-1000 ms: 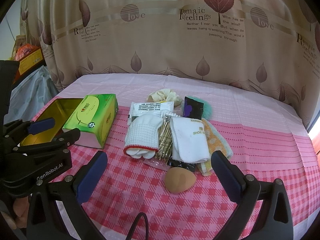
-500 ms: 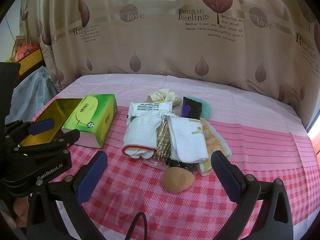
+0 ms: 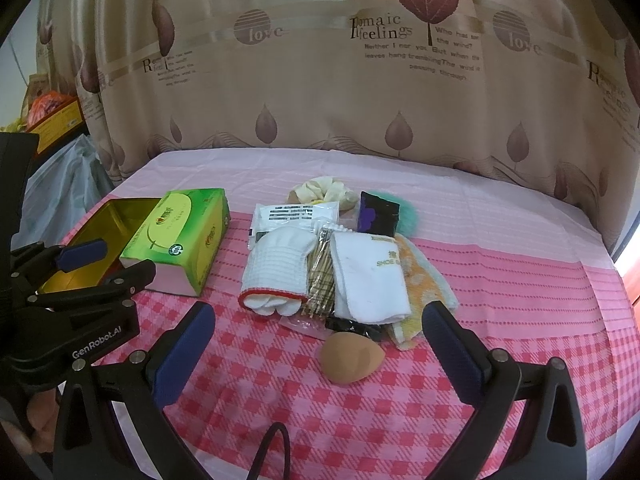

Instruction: Organize soft objects

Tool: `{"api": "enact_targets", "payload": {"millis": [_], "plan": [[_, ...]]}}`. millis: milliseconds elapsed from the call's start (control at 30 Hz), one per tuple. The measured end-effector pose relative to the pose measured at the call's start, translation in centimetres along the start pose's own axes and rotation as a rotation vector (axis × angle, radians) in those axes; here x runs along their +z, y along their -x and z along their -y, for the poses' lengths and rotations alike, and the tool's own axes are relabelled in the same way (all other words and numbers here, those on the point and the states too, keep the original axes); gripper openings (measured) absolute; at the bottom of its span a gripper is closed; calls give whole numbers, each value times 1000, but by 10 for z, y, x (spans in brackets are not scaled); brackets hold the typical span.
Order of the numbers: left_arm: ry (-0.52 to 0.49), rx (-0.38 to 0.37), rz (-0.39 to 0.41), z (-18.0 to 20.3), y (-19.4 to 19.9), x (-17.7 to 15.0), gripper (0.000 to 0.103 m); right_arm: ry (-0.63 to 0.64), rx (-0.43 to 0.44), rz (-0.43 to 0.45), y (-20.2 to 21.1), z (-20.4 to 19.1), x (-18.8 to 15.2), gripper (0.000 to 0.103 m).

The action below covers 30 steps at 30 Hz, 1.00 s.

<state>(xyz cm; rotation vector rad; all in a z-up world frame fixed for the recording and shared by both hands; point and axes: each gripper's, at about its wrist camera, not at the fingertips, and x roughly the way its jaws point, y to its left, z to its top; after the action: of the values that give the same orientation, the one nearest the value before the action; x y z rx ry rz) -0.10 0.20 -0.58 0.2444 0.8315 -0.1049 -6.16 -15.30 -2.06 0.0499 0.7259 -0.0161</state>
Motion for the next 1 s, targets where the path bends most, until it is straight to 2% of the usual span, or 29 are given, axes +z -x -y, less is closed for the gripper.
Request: {"api": "enact_targets", "payload": {"millis": [1000], "plan": [[-3, 0, -5, -1, -2, -5, 59, -8, 1, 0, -1, 4, 0, 103]]}}
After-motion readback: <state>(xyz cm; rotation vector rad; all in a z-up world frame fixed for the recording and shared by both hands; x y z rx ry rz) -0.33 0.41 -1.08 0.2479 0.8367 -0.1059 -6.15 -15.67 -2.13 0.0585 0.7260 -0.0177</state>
